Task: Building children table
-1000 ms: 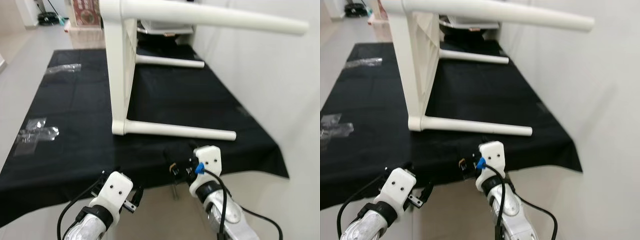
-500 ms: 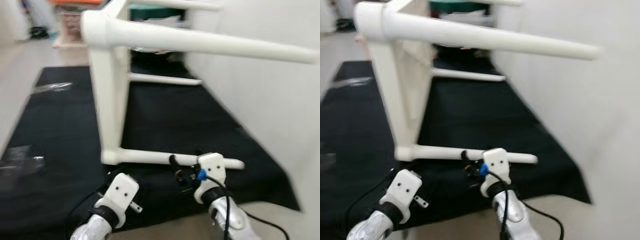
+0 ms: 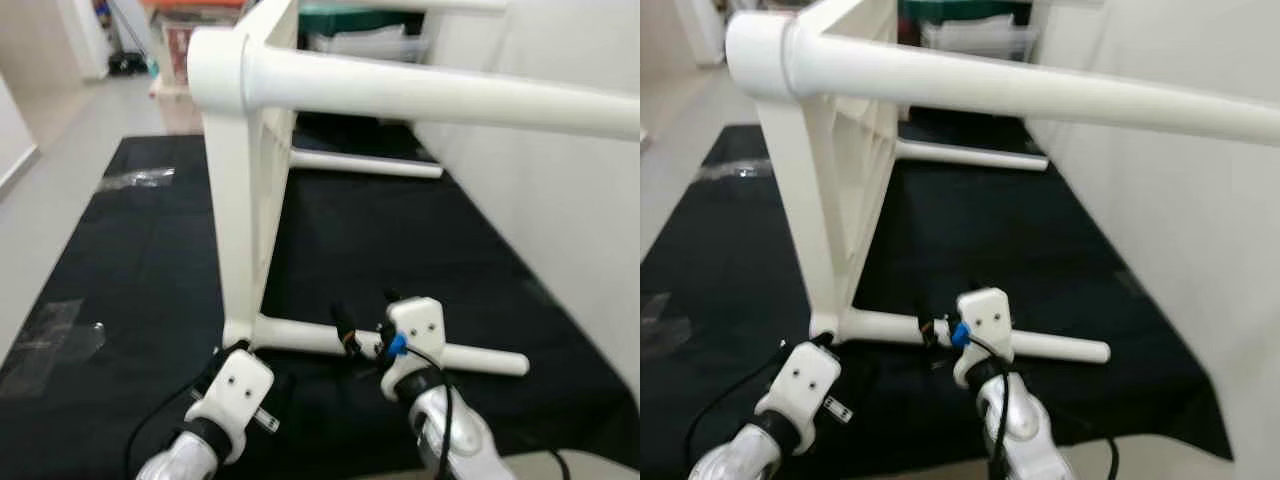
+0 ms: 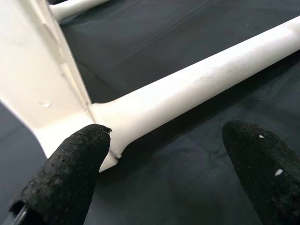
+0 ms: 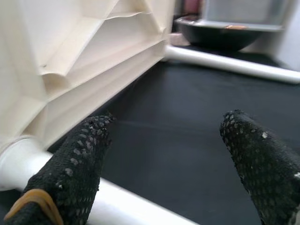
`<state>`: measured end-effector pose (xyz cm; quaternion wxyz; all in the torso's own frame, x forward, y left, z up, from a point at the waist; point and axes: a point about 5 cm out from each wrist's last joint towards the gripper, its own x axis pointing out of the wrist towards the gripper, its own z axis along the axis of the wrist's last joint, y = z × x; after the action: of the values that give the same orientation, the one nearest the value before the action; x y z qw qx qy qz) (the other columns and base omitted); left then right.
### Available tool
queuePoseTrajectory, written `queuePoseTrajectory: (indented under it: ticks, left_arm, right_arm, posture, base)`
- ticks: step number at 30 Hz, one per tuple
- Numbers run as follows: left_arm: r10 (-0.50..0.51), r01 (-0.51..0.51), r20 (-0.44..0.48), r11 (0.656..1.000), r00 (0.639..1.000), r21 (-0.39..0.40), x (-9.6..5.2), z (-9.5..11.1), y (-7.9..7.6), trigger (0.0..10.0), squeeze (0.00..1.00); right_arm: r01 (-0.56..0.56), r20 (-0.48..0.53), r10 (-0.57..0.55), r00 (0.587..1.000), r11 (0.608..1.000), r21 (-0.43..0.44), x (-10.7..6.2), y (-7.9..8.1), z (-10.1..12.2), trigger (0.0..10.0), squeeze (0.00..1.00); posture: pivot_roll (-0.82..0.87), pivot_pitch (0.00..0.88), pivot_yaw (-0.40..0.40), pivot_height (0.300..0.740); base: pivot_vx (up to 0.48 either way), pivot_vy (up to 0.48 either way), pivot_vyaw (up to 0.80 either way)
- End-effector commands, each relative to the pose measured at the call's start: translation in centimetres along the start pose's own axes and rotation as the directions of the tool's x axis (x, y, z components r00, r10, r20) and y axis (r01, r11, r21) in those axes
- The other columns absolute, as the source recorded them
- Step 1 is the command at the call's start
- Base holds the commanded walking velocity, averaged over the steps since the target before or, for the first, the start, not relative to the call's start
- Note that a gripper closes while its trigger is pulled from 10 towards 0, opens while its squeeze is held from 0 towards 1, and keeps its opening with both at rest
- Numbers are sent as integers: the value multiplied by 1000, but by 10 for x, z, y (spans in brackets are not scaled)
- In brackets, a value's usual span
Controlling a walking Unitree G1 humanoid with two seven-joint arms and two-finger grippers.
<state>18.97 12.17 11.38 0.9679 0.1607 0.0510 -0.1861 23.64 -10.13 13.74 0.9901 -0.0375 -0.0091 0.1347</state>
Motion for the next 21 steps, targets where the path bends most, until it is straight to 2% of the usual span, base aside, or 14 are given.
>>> queuePoseTrajectory:
  ticks: [1, 4, 5, 6, 8, 9, 10, 11, 13, 14, 16, 18, 20, 21]
  left_arm:
    - [-33, 33, 17, 999, 999, 3, -1, 3, -2, 10000, 0]
    - [-98, 98, 39, 995, 994, 20, -1, 7, -8, 10000, 0]
    - [-168, 167, 60, 986, 984, 8, 0, 10, -13, 10000, 0]
    - [-229, 229, 80, 973, 970, 8, 2, 12, -17, 10000, 0]
    - [-267, 269, 98, 963, 959, -5, 8, 14, -18, 10000, 0]
    - [-267, 269, 98, 963, 959, -5, 8, 14, -18, 10000, 0]
    - [-277, 279, 109, 960, 955, -9, 10, 15, -17, 10000, 0]
    - [-277, 279, 109, 960, 955, -9, 10, 15, -17, 10000, 0]
    - [-284, 285, 137, 958, 949, 7, 22, 20, -13, 10000, 0]
    - [-284, 285, 137, 958, 949, 7, 22, 20, -13, 10000, 0]
    - [-281, 281, 177, 959, 943, 26, 38, 29, -11, 10000, 0]
    - [-283, 281, 188, 959, 941, 34, 42, 31, -11, 10000, 0]
    - [-290, 286, 198, 957, 936, 50, 48, 34, -10, 10000, 0]
    - [-290, 286, 198, 957, 936, 50, 48, 34, -10, 10000, 0]
  right_arm:
    - [116, 38, -112, 993, 983, -139, 4, -11, 8, 10000, 0]
    - [151, 109, -127, 986, 957, -249, 7, -17, 18, 10000, 0]
    - [234, 187, -175, 967, 900, -368, 7, -24, 29, 10000, 0]
    - [321, 264, -211, 941, 801, -505, 6, -32, 37, 10000, 0]
    - [420, 353, -239, 904, 647, -636, 4, -40, 46, 10000, 0]
    - [420, 353, -239, 904, 647, -636, 4, -40, 46, 10000, 0]
    - [471, 404, -252, 880, 586, -660, 3, -43, 51, 10000, 0]
    - [471, 404, -252, 880, 586, -660, 3, -43, 51, 10000, 0]
    - [651, 548, -353, 759, 437, -621, -5, -53, 65, 10000, 0]
    - [651, 548, -353, 759, 437, -621, -5, -53, 65, 10000, 0]
    - [751, 633, -404, 660, 328, -573, -11, -53, 73, 10000, 0]
    - [760, 650, -395, 650, 301, -577, -11, -50, 74, 10000, 0]
    - [758, 681, -342, 648, 196, -623, -9, -44, 77, 10000, 0]
    - [758, 681, -342, 648, 196, -623, -9, -44, 77, 10000, 0]
  posture:
    - [79, 31, -68, 740]
    - [78, 31, -72, 740]
    - [82, 32, -69, 740]
    - [82, 34, -69, 740]
    - [82, 33, -66, 740]
    - [82, 33, -66, 740]
    - [78, 37, -55, 740]
    - [78, 37, -55, 740]
    - [74, 37, -50, 740]
    - [74, 37, -50, 740]
    - [66, 34, -39, 740]
    - [67, 34, -34, 740]
    - [68, 33, -33, 740]
    - [68, 33, -33, 740]
  base:
    - [0, 0, 0]
    - [0, 0, 0]
    - [0, 0, 0]
    - [0, 0, 0]
    - [0, 0, 0]
    - [0, 0, 0]
    - [0, 0, 0]
    - [0, 0, 0]
    - [0, 0, 0]
    - [0, 0, 0]
    - [0, 0, 0]
    - [0, 0, 0]
    - [0, 0, 0]
    - [0, 0, 0]
